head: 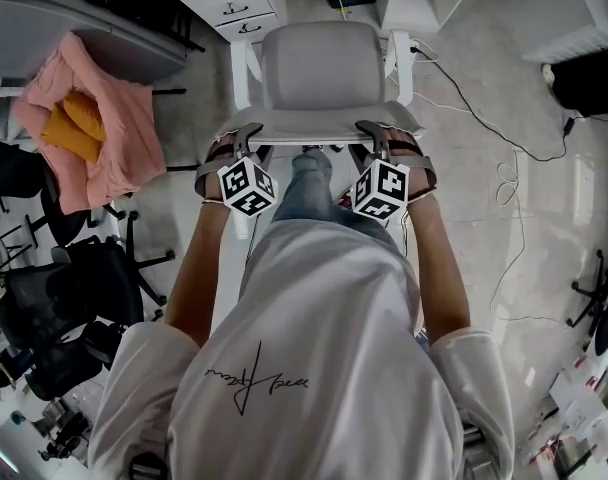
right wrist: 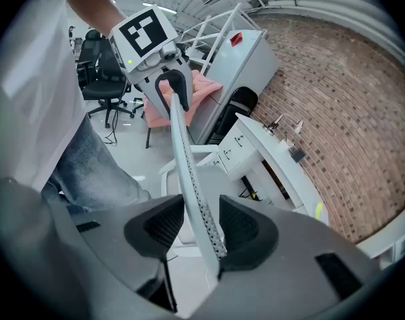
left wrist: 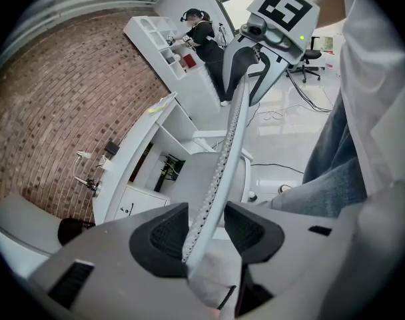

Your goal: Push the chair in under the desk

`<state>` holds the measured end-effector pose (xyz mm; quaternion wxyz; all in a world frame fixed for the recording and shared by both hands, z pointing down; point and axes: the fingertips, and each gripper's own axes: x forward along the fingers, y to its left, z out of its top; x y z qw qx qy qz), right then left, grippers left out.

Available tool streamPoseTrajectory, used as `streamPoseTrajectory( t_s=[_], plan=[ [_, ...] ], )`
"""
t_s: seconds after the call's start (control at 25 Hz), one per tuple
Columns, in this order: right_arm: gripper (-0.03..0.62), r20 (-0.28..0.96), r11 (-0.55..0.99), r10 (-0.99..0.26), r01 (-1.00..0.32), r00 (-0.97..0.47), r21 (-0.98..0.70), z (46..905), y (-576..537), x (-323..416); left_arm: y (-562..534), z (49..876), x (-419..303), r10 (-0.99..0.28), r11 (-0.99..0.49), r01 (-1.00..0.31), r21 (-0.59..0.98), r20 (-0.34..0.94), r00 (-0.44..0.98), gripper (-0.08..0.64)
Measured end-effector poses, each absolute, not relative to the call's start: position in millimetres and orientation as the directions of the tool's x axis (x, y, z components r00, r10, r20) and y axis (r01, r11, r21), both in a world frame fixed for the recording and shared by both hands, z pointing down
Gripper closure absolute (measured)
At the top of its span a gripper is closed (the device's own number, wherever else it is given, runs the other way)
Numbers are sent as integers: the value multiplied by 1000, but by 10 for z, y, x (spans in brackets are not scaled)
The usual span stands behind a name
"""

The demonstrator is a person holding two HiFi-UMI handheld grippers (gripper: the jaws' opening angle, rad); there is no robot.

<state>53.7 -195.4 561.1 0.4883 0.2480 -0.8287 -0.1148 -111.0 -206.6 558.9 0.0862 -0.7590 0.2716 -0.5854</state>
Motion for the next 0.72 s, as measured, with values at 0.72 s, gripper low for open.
streamPoseTrajectory(
  t_s=[0.72],
  plan=[
    [408,733,829,-558,-310,-390,466,5614,-2142,610,-2287,5603,-1041,-536,-832,-284,-477,823,186,391]
  ],
)
